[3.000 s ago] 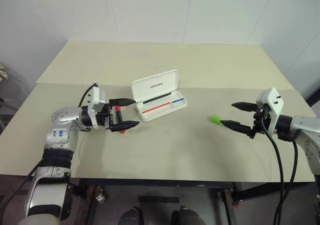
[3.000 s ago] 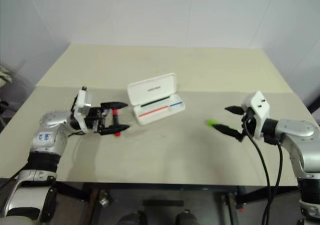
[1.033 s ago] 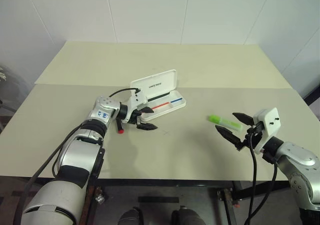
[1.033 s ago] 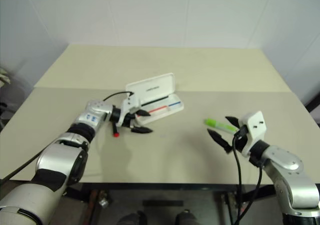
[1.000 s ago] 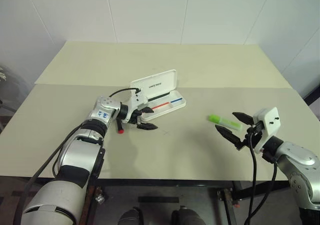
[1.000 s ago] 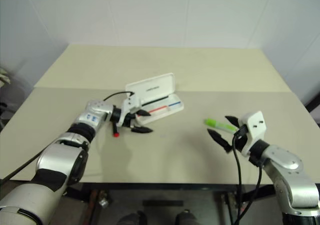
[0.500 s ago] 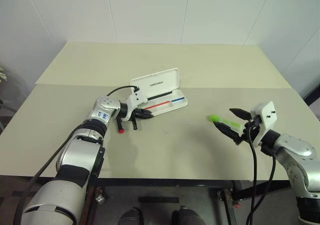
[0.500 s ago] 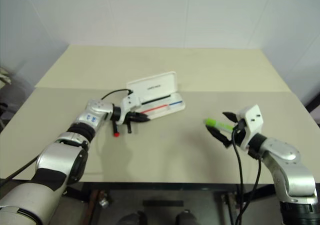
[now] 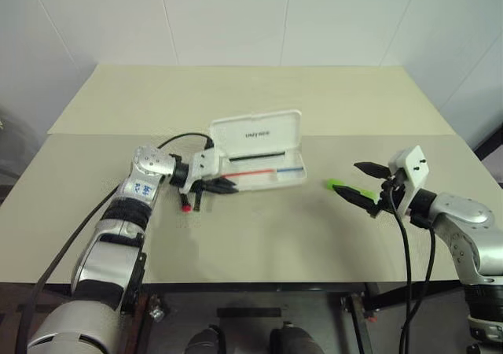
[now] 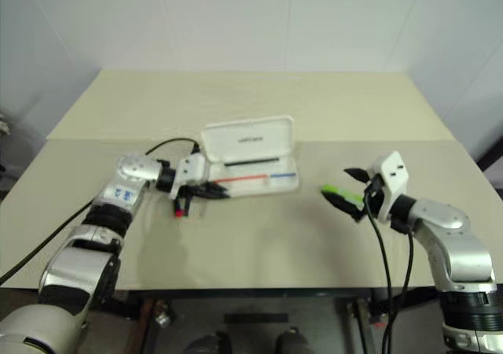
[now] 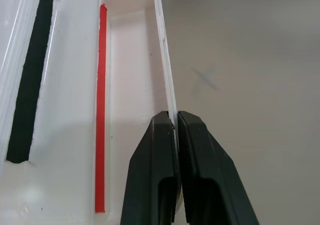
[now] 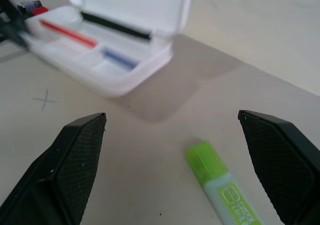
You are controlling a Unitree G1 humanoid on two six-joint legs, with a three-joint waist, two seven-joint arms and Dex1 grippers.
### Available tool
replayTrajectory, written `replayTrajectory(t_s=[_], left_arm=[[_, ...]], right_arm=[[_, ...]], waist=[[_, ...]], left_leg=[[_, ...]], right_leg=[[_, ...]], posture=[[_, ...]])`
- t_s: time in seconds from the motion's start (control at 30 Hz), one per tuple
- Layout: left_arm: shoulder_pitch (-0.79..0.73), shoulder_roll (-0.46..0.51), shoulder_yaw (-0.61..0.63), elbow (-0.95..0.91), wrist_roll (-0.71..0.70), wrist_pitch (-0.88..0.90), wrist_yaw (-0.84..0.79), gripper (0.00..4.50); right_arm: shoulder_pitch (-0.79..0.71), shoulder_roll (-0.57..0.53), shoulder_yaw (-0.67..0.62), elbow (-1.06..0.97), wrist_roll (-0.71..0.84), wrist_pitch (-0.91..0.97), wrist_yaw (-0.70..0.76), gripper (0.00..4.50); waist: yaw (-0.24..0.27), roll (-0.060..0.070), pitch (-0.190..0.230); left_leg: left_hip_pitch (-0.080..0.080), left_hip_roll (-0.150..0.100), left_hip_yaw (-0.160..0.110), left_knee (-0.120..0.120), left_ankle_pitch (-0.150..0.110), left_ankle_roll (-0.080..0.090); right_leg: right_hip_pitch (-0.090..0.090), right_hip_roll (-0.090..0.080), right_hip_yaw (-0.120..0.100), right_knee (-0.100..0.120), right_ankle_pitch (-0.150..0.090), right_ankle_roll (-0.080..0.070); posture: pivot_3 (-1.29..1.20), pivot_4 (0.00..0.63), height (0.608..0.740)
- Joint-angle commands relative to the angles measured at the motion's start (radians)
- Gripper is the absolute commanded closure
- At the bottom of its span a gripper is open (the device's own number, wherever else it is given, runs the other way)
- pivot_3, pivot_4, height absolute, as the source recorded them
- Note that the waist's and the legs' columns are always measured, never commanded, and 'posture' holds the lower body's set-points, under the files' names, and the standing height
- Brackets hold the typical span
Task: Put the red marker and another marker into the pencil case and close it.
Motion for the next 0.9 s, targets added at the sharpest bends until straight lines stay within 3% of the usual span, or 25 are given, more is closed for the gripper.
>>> replayTrajectory(t_s=[0.03,0.3,0.9], left_arm=[[0.045,0.019,-0.022,-0.185,-0.022,0.051,-0.006,4.49],[0.155,-0.005,-0.07,-0.415,-0.014,0.179,0.072,4.49],[0.193,-0.061,-0.183,-0.481,0.005,0.227,0.144,4.49]], right_arm=[[-0.031,-0.022,-0.004,0.007,-0.004,-0.029,0.026,0.0],[-0.031,-0.026,-0.006,0.013,-0.013,-0.031,0.039,0.0],[0.05,-0.077,-0.075,-0.041,0.018,0.0,0.044,0.0]], waist=[[0.001,0.0,0.0],[0.002,0.0,0.0],[0.001,0.0,0.0]], left_leg=[[0.0,0.0,0.0,0.0,0.0,0.0],[0.0,0.0,0.0,0.002,0.0,0.001],[0.0,0.0,0.0,0.003,-0.001,0.001]], right_leg=[[0.0,0.0,0.001,0.0,0.0,0.0],[0.0,0.0,0.004,0.001,0.0,0.0],[0.001,0.0,0.005,0.001,0.0,0.001]], posture=[[0.0,0.15,0.74],[0.0,0.15,0.74],[0.0,0.15,0.74]])
